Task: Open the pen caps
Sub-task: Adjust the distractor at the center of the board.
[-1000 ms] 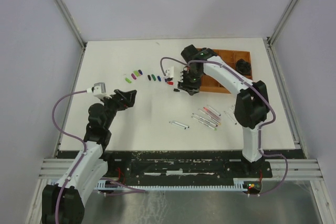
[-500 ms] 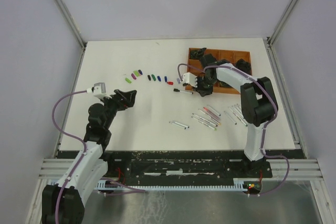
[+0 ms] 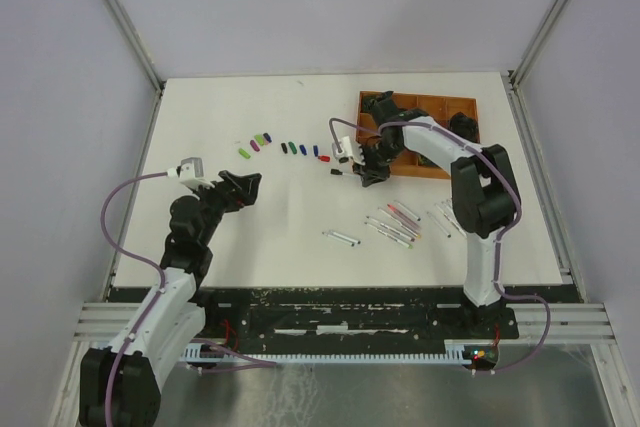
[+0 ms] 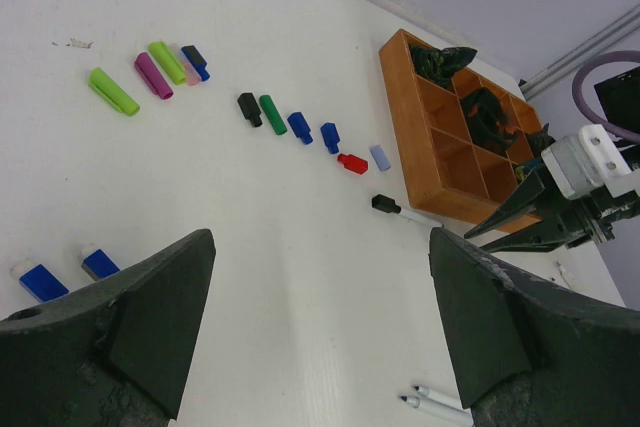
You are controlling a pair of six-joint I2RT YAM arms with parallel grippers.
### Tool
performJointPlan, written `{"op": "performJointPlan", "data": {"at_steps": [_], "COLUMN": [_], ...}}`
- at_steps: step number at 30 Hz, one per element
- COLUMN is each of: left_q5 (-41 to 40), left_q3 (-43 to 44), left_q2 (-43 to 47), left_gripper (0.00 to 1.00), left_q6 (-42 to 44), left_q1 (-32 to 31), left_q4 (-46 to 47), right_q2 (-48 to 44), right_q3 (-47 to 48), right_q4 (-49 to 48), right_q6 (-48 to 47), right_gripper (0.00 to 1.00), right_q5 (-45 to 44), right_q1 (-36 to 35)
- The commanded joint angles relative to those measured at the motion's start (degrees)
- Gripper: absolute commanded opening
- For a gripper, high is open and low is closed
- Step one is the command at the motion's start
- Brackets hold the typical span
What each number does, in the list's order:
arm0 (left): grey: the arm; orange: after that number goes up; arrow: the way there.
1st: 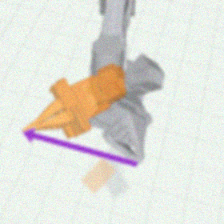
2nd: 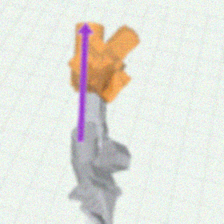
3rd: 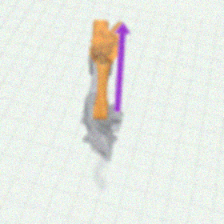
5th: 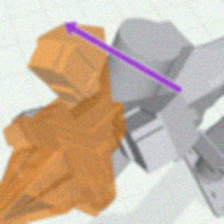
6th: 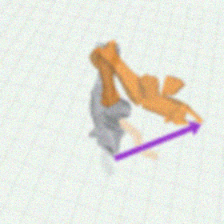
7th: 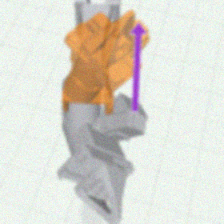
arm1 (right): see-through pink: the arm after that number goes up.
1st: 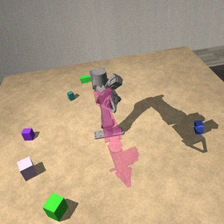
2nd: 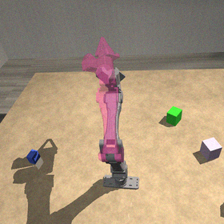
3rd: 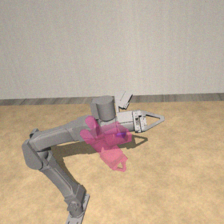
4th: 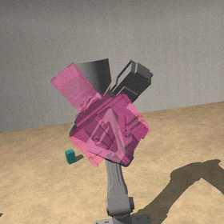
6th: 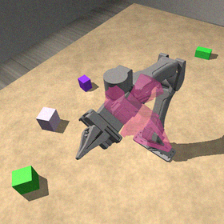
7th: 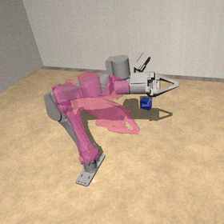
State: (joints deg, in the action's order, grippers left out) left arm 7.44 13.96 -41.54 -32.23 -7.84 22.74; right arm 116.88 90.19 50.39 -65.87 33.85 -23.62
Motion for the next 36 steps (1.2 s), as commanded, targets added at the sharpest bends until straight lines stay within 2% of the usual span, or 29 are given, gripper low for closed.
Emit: {"op": "performJointPlan", "data": {"at_steps": [1,17,19,21,23,27,32,36], "left_q5": [-0.1,0.0,0.0,-0.1,-0.2,-0.1,-0.1,-0.2], "left_q3": [1.4,1.5,1.4,1.3,1.2,1.4,1.4,1.3], "left_q2": [-0.2,-0.5,-0.3,0.0,0.0,-0.3,-0.3,-0.2], "left_gripper": [0.93,0.93,0.93,0.93,0.93,0.93,0.93,0.93], "left_q6": [2.5,2.5,2.5,2.5,2.5,2.5,2.5,2.5], "left_q1": [0.2,0.1,0.1,0.1,0.2,0.1,0.2,0.1], "left_q4": [1.7,1.8,1.8,1.8,1.8,1.8,1.8,1.8], "right_q2": [-0.2,7.1,7.3,6.2,4.2,2.3,8.1,10.1], "right_q3": [0.6,11.6,12.2,11.7,9.5,8.5,14.1,15.5], "right_q4": [1.6,2.8,0.8,-1.0,-3.6,-4.8,0.3,-1.4], "right_q6": [-2.0,4.1,8.4,9.9,10.3,8.2,3.2,3.4], "right_gripper": [0.29,0.3,0.34,0.42,0.51,0.61,0.61,0.61], "right_q5": [0.7,-1.2,-2.7,-5.2,-5.8,-7.7,-12.5,-13.5], "right_q1": [-2.8,-10.3,-10.7,-10.1,-8.6,-6.0,-5.6,-5.6]}}
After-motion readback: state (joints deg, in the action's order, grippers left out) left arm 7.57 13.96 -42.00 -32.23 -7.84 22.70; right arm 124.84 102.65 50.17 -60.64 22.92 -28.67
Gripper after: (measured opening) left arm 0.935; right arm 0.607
